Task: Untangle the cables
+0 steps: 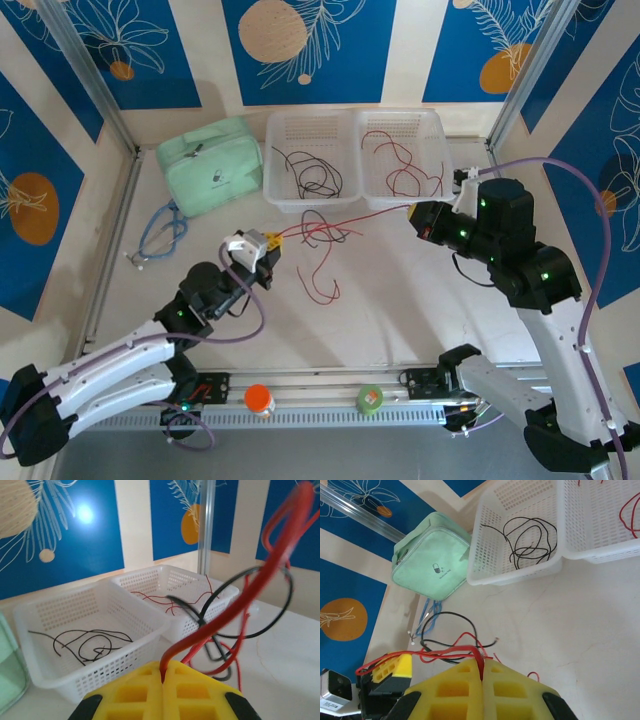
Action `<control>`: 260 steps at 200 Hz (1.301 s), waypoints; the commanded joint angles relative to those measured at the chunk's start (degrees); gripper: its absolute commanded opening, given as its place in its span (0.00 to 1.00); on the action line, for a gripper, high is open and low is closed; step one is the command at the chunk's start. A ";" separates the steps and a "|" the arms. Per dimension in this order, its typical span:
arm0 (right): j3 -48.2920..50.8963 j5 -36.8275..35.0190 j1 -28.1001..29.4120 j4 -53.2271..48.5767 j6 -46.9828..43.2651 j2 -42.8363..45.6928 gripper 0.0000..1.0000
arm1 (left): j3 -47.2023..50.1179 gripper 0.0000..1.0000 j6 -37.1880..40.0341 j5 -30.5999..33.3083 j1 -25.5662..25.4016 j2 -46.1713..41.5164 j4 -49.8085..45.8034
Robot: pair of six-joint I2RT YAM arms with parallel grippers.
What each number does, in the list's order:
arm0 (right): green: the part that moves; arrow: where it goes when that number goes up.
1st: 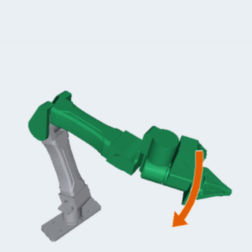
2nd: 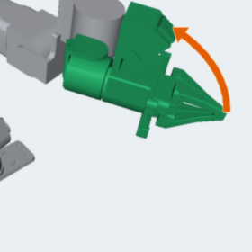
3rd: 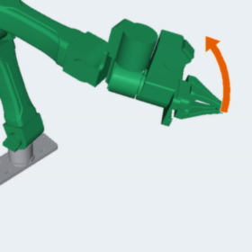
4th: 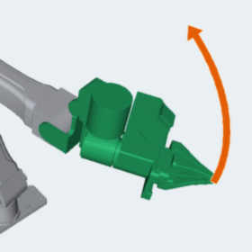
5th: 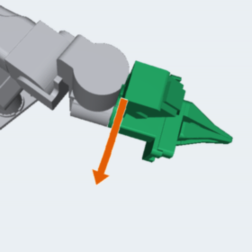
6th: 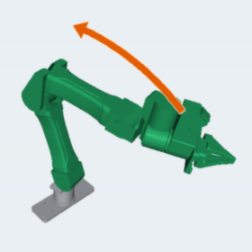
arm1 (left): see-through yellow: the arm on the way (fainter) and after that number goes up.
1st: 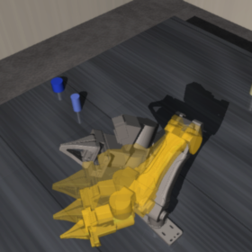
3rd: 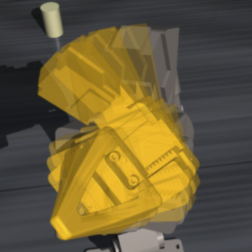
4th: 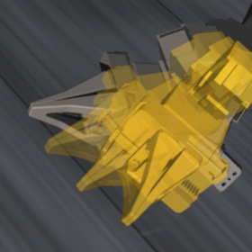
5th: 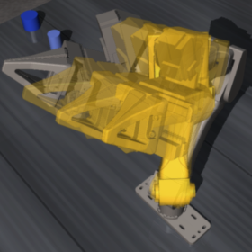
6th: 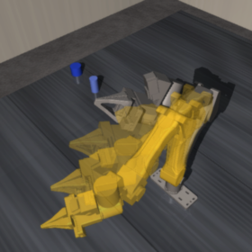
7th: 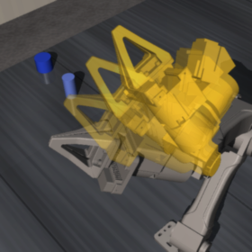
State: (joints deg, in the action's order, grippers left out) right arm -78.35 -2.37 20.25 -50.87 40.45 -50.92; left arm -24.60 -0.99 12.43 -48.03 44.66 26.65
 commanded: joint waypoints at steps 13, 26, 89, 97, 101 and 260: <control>3.03 -3.96 -1.61 2.91 0.71 1.89 0.00 | 2.37 0.10 -4.76 10.95 0.37 -3.56 0.59; 4.67 -3.40 -1.69 3.99 1.57 2.10 0.00 | 3.18 0.31 -5.70 11.58 0.35 -3.79 1.11; 12.45 0.47 -1.61 7.84 3.85 1.90 0.00 | 5.81 0.63 -10.59 10.13 0.34 -4.47 -2.70; 12.76 0.77 -1.62 7.81 3.72 1.89 0.00 | 5.53 0.64 -10.55 9.17 0.39 -4.66 -3.80; 12.86 0.95 -1.62 7.82 3.61 1.87 0.00 | 5.18 0.65 -10.64 8.64 0.39 -4.67 -4.51; -43.84 14.54 -14.74 4.62 -16.30 -35.39 0.00 | -5.96 0.95 -22.59 6.41 0.37 -4.14 -38.83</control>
State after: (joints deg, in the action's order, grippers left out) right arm -115.22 5.45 8.16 -47.05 28.18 -77.78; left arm -28.58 -20.38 16.97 -47.90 41.80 -6.15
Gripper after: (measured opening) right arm 0.051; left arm 0.955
